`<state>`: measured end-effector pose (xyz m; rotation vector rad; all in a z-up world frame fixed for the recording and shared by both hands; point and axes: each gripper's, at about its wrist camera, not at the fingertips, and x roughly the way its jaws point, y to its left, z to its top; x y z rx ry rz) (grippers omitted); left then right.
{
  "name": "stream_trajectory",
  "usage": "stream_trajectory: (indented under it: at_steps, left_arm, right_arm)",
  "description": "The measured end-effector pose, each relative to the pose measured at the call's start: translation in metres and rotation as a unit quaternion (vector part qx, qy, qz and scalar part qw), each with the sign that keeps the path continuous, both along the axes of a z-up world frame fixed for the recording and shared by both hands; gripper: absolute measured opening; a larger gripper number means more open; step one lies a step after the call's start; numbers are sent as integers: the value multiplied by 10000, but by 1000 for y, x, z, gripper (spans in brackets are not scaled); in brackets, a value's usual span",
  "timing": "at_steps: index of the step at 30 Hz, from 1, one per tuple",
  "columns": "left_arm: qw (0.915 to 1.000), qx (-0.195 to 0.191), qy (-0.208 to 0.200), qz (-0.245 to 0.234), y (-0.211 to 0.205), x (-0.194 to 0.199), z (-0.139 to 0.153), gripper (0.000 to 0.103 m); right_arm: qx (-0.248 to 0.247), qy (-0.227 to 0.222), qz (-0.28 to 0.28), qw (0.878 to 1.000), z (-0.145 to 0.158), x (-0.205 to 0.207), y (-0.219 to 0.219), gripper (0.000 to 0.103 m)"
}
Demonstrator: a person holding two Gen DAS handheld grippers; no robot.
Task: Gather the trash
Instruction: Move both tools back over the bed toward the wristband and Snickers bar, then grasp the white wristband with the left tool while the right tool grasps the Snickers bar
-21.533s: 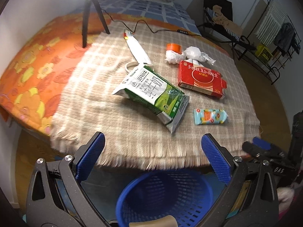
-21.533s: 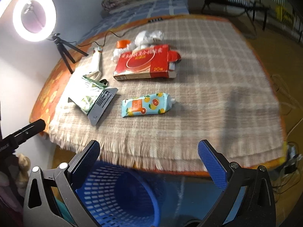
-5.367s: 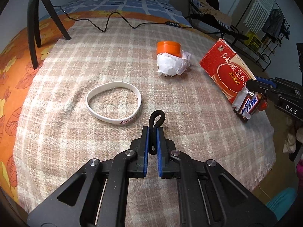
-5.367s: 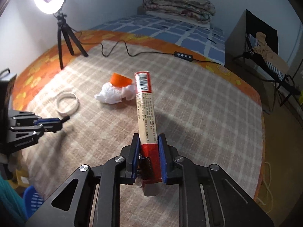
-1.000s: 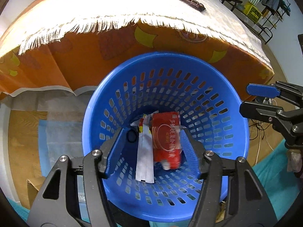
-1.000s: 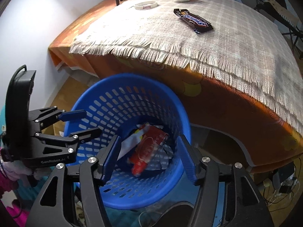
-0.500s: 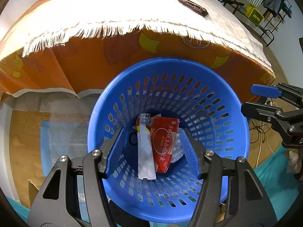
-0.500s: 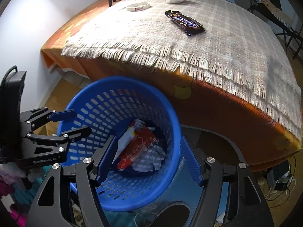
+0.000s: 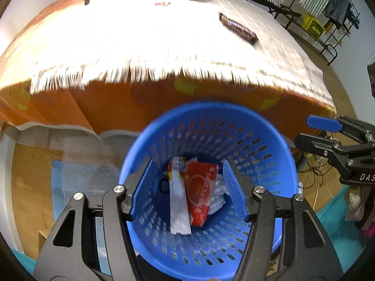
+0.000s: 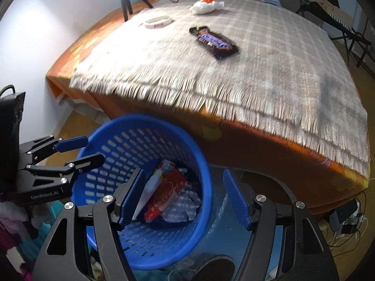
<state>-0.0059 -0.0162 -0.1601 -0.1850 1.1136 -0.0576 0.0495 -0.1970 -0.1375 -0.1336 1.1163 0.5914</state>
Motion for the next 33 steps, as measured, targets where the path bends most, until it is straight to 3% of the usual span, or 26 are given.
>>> stream_trajectory:
  at_steps: [7,11,13,22,26,33]
  left_arm:
    - [9997,28,-251,33,18,42,28,62]
    - [9988,143,-453,72,29,71,45,74]
    - [9986,168,-500,55,34,89,51,75]
    - [9986,177,-493,79,52,164,55,75]
    - [9989,138,-404,186,62,195,50,76]
    - [9983,278,-301,422,80,242,35,76]
  right_arm:
    - [103,-445,100,9989,19,27,0,68]
    - [153,-826,242,9962,31,46,6,69]
    - [132,-918,294,9953,34,58,11,75]
    - [96,-880,522,9947,35,105,35,77]
    - [60,-602,591,9964,26,120,41,77]
    - [-60,-562,556,9969,14,142,44,77]
